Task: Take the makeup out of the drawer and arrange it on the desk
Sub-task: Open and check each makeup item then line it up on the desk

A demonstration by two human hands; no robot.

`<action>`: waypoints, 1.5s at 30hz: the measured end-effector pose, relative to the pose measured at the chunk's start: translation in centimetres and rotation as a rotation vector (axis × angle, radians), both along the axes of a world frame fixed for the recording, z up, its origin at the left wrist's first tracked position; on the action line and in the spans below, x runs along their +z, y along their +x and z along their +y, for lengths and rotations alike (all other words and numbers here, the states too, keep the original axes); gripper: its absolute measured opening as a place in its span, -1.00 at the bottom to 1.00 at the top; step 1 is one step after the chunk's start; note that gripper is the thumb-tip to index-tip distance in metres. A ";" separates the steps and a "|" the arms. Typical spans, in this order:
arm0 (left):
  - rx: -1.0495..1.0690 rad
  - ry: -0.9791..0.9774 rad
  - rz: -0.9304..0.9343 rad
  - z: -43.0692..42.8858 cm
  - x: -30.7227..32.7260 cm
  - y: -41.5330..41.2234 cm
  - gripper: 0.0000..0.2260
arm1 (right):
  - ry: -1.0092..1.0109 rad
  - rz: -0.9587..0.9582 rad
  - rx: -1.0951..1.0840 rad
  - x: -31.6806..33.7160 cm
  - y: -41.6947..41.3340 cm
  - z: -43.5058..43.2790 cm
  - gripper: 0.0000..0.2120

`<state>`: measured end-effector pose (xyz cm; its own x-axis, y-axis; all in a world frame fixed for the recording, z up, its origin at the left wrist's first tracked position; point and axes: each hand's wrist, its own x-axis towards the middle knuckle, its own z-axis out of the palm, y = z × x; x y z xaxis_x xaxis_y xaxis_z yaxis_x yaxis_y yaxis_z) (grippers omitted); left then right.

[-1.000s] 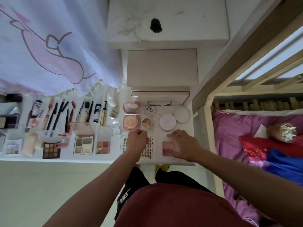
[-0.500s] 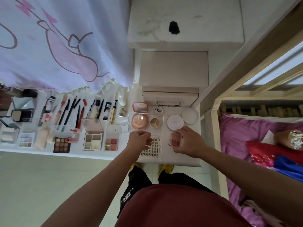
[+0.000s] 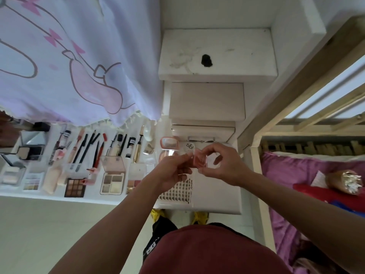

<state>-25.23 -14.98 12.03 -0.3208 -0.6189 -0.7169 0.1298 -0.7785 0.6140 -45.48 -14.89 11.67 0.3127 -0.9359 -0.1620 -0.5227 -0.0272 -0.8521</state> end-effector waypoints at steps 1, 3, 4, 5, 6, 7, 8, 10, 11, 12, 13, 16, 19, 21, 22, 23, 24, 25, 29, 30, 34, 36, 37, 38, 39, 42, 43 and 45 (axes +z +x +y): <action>-0.006 -0.006 0.012 0.0 0.2 0.1 -0.82 | -0.012 0.016 0.008 0.2 0.1 -0.1 -0.51; -0.016 -0.011 0.030 -0.1 0.5 0.3 -0.78 | -0.038 0.047 0.030 0.4 0.4 -0.2 -0.53; -0.016 -0.011 0.040 -0.1 0.6 0.5 -0.75 | -0.052 0.057 0.041 0.5 0.5 -0.3 -0.57; -0.014 -0.011 0.052 -0.1 0.7 0.6 -0.74 | -0.064 0.061 0.047 0.6 0.6 -0.4 -0.59; -0.010 -0.012 0.064 -0.1 0.8 0.7 -0.74 | -0.077 0.061 0.052 0.6 0.7 -0.5 -0.61; -0.006 -0.012 0.076 0.0 0.8 0.8 -0.73 | -0.087 0.057 0.054 0.6 0.8 -0.5 -0.61; -0.003 -0.012 0.086 0.0 0.8 0.9 -0.73 | -0.092 0.049 0.055 0.6 0.8 -0.6 -0.60; 0.004 -0.011 0.108 0.0 0.9 1.1 -0.70 | -0.102 0.024 0.058 0.7 1.0 -0.7 -0.58; 0.009 -0.009 0.124 0.0 0.9 1.2 -0.68 | -0.107 0.014 0.059 0.7 1.0 -0.7 -0.57; 0.013 -0.006 0.141 0.0 1.0 1.2 -0.67 | -0.112 0.006 0.058 0.8 1.1 -0.7 -0.56; 0.019 -0.002 0.159 0.1 1.0 1.2 -0.68 | -0.117 0.002 0.057 0.9 1.1 -0.7 -0.56; 0.049 0.026 0.209 0.1 1.3 1.1 -0.75 | -0.128 -0.012 0.063 1.4 1.3 -0.7 -0.58; 0.100 0.050 0.260 0.2 1.4 1.0 -0.78 | -0.132 -0.033 0.091 2.1 1.5 -0.8 -0.63; 0.142 0.048 0.294 0.1 1.3 0.9 -0.75 | -0.166 -0.026 0.103 2.3 1.4 -0.9 -0.64; 0.166 0.045 0.306 0.0 1.3 0.8 -0.74 | -0.200 0.001 0.103 2.2 1.4 -1.0 -0.62; 0.193 0.043 0.318 -0.1 1.4 0.8 -0.74 | -0.249 0.049 0.102 2.1 1.2 -1.0 -0.59; 0.227 0.045 0.330 -0.2 1.5 0.7 -0.75 | -0.315 0.113 0.102 2.0 1.1 -1.0 -0.57; 0.263 0.048 0.342 -0.3 1.6 0.7 -0.77 | -0.394 0.179 0.099 1.8 1.0 -0.9 -0.57; 0.345 0.032 0.384 -0.6 1.7 0.7 -0.81 | -0.676 0.287 0.101 1.4 0.7 -0.4 -0.65; 0.356 0.024 0.399 -0.6 1.8 0.7 -0.75 | -0.711 0.306 0.113 1.2 0.6 -0.4 -0.67; 0.372 0.009 0.428 -0.4 1.9 0.7 -0.57 | -0.808 0.354 0.154 1.3 0.4 -0.6 -0.70; 0.382 0.009 0.432 -0.3 2.0 0.7 -0.55 | -0.860 0.358 0.170 1.6 0.4 -0.7 -0.68; 0.384 0.007 0.431 -0.3 2.0 0.7 -0.51 | -0.878 0.360 0.180 1.7 0.4 -0.8 -0.66; 0.383 0.002 0.429 -0.3 1.9 0.7 -0.48 | -0.890 0.364 0.192 1.7 0.4 -0.8 -0.62; 0.381 -0.003 0.427 -0.3 2.0 0.7 -0.46 | -0.899 0.367 0.206 1.7 0.5 -0.9 -0.59; 0.380 -0.014 0.427 -0.2 2.1 0.7 -0.45 | -0.934 0.369 0.242 1.7 0.6 -1.0 -0.61; 0.381 -0.020 0.426 -0.2 2.2 0.7 -0.46 | -0.947 0.369 0.246 1.8 0.6 -1.1 -0.64; 0.384 -0.032 0.421 -0.2 2.3 0.8 -0.47 | -0.973 0.375 0.248 2.0 0.7 -1.2 -0.69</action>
<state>-24.45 -15.14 14.34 -0.3226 -0.7669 -0.5548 0.6382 -0.6091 0.4708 -44.80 -16.09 13.70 0.5972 -0.6315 0.4946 -0.6329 -0.7497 -0.1931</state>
